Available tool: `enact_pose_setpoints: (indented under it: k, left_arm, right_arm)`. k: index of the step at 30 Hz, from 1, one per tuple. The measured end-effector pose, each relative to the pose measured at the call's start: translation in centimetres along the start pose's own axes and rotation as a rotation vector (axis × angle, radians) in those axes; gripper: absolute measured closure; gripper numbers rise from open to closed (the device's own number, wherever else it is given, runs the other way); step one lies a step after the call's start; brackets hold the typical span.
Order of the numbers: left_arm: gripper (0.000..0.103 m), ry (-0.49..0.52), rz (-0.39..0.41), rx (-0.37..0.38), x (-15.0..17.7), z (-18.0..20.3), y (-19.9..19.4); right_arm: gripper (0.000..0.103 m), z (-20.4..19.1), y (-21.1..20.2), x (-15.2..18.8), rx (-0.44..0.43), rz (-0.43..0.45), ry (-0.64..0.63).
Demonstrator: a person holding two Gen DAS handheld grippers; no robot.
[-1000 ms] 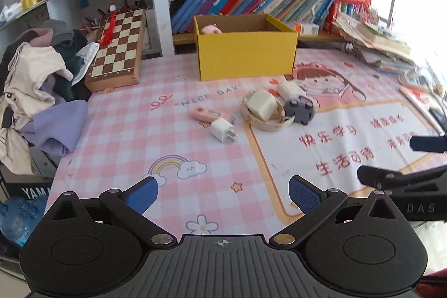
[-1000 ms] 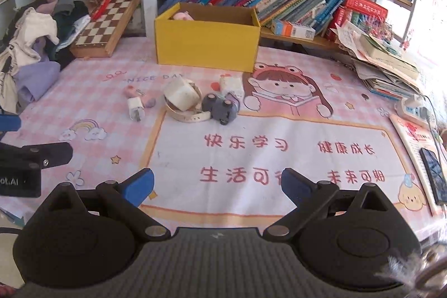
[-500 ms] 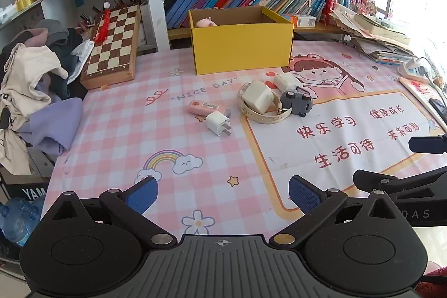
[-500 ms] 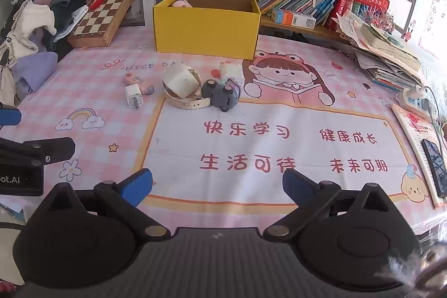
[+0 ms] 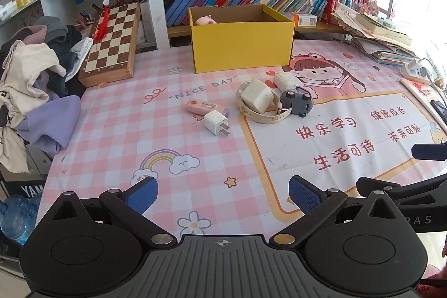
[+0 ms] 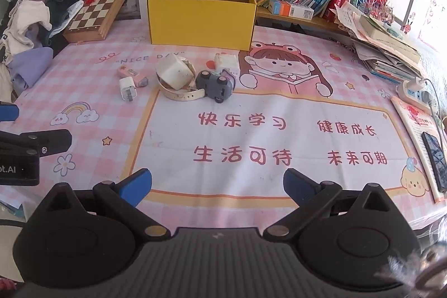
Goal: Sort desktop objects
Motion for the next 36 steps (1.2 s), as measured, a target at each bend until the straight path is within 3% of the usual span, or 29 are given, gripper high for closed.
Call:
enact_pose_setpoints:
  k: [36]
  left_arm:
    - [0.002,-0.059,-0.065,0.001,-4.0,-0.2,4.9]
  right_arm:
    - [0.006,2.1,4.9,-5.9,-0.037,-0.046,-0.044]
Point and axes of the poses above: each gripper's, at about its wrist camera, not at the fingertips, and y roughly the way its jaws point, z to its right, x to its underside, the point moved 5 cm from there along y, roughly the way its jaws point, and after that the axes turned 13 degrees about -z, right-handed, at the moved point
